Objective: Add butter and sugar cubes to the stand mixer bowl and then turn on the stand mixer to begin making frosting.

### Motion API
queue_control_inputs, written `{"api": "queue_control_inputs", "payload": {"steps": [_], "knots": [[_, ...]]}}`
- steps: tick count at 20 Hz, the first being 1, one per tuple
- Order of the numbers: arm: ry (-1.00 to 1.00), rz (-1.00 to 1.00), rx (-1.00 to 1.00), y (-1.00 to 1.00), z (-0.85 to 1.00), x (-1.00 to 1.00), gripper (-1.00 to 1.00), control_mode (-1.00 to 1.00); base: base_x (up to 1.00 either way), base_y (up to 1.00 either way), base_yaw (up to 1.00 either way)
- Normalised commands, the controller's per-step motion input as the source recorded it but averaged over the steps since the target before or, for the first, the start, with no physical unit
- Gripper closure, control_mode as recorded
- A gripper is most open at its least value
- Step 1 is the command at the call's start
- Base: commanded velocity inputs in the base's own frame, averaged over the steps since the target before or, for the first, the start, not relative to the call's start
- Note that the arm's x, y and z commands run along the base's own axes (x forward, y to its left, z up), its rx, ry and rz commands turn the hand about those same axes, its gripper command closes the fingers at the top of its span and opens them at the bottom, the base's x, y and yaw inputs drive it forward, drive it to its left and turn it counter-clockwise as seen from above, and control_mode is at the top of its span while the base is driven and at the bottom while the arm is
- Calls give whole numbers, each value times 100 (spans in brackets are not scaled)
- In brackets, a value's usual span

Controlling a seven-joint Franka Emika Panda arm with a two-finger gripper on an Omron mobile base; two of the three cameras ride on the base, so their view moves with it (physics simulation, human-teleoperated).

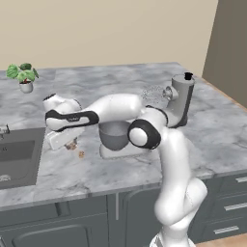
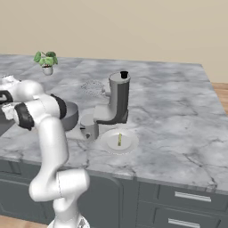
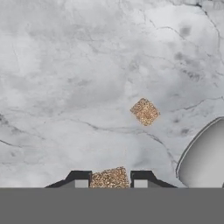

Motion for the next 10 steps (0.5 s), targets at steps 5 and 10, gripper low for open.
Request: {"api": "queue_control_inputs", "payload": {"steps": [5, 10], "knots": [[-8, 0, 4, -31, 71, -13, 100, -100, 0, 0, 0], [-4, -2, 7, -53, 72, 0, 100, -100, 0, 0, 0]]}}
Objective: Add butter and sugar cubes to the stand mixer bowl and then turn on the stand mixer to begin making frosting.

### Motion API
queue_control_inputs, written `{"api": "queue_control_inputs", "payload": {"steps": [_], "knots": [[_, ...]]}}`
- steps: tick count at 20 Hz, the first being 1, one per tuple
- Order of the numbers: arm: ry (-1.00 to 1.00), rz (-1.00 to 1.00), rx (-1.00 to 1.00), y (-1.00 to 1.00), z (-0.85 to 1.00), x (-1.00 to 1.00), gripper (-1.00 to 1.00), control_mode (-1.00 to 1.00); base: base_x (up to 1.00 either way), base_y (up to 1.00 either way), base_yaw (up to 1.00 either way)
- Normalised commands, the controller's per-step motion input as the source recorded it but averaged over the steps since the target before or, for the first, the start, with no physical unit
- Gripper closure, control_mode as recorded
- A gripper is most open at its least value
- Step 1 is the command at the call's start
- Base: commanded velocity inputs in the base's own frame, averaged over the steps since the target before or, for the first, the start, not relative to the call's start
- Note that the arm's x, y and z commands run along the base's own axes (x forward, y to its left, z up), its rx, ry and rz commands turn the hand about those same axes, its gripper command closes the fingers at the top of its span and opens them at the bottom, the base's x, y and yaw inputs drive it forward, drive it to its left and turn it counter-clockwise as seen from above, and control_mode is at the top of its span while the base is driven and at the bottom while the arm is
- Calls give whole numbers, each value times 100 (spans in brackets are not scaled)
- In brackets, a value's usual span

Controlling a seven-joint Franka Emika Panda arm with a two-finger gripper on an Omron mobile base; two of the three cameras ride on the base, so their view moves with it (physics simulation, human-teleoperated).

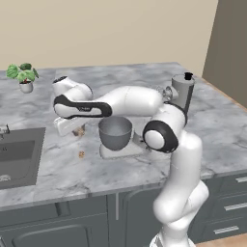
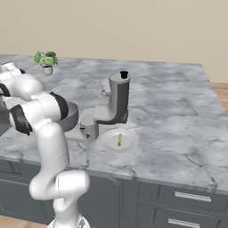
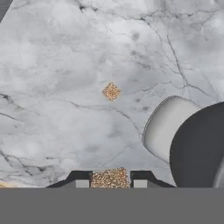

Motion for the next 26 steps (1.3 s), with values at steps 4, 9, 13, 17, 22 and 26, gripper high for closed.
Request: {"api": "queue_control_inputs", "payload": {"steps": [4, 9, 13, 17, 22, 26], "knots": [[-3, -2, 6, -66, 55, 0, 100, -100, 0, 0, 0], [-6, 0, 7, -70, 10, 16, 100, -100, 0, 0, 0], [-7, 0, 3, -50, 0, 26, 100, -100, 0, 0, 0], [-8, 0, 2, -30, 0, 28, 100, -100, 0, 0, 0], [-3, 0, 0, -10, -4, 17, 100, -100, 0, 0, 0], [0, 0, 1, -15, -22, 6, 100, -100, 0, 0, 0]]}}
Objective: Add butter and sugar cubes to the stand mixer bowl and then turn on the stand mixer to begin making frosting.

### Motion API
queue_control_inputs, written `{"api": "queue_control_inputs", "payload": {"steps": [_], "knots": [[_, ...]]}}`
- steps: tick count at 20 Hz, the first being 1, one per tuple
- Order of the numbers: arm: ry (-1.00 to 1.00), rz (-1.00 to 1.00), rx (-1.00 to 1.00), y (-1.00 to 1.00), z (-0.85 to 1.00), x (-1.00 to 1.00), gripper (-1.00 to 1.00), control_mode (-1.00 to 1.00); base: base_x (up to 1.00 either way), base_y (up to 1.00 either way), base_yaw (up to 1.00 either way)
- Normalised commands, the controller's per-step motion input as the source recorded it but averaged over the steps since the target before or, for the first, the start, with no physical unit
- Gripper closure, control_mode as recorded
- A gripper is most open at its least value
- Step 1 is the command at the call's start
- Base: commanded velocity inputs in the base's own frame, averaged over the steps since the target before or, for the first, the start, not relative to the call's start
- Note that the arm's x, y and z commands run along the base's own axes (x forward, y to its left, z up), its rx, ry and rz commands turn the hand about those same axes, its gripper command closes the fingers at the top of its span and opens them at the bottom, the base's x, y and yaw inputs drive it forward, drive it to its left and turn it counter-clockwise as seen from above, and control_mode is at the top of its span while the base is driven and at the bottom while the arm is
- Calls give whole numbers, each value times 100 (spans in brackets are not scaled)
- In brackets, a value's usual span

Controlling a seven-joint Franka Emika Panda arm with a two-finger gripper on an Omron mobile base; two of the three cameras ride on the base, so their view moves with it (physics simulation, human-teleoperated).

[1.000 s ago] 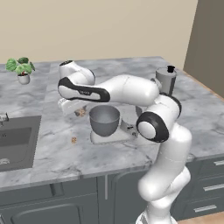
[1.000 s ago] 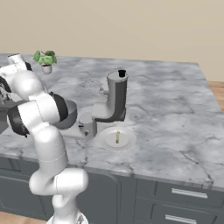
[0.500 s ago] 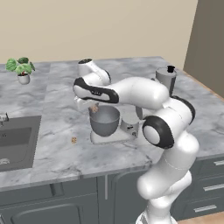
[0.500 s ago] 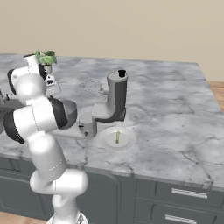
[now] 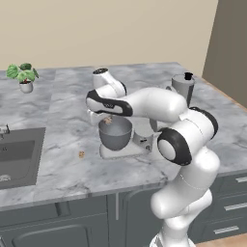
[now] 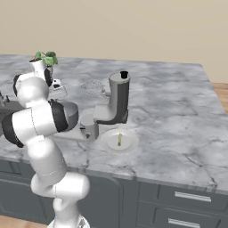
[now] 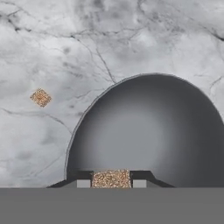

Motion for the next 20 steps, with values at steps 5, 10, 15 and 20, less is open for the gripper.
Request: {"api": "queue_control_inputs", "payload": {"steps": [5, 10, 15, 20], "knots": [[0, 0, 1, -23, -27, 12, 100, -100, 0, 0, 0], [0, 0, 2, -26, -29, 6, 100, -100, 0, 0, 0], [0, 0, 1, -9, -39, 2, 100, -100, 0, 0, 0], [0, 0, 0, 0, -30, 3, -100, -100, 0, 0, 0]]}}
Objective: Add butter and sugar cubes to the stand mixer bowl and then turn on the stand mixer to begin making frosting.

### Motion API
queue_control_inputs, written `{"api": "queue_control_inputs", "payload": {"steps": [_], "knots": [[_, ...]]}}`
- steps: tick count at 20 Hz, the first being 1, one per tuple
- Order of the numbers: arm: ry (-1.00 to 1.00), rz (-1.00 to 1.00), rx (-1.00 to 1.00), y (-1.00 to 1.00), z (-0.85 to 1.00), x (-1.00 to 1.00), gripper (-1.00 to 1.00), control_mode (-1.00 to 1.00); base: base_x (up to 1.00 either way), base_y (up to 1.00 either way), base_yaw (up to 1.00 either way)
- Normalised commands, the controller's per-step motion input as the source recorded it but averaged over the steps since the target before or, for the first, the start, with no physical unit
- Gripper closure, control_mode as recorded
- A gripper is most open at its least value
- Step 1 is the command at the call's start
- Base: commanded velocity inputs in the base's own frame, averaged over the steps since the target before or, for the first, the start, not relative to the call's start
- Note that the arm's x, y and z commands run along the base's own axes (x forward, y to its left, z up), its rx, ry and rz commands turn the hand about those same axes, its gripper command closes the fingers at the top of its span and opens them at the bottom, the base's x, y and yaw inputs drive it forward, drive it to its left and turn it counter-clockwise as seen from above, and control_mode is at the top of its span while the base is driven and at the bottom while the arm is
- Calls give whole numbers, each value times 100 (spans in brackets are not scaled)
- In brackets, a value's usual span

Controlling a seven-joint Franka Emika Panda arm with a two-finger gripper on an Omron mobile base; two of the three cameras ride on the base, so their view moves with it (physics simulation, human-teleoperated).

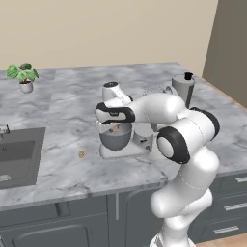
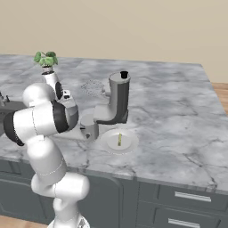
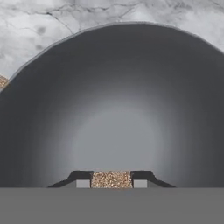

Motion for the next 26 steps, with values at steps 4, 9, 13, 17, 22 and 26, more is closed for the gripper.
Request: {"api": "queue_control_inputs", "payload": {"steps": [4, 9, 13, 17, 22, 26], "knots": [[0, 0, 0, 0, 0, 1, -100, -100, 0, 0, 0], [-7, 0, 3, 0, 40, -10, -100, -100, 0, 0, 0], [-13, 0, 5, 4, 83, -50, -100, -100, 0, 0, 0], [-9, 0, 2, 17, 61, -64, -100, -100, 0, 0, 0], [-2, 7, 0, 56, 2, -72, -100, -100, 0, 0, 0], [0, 14, -1, 66, 0, -73, -100, -100, 0, 0, 0]]}}
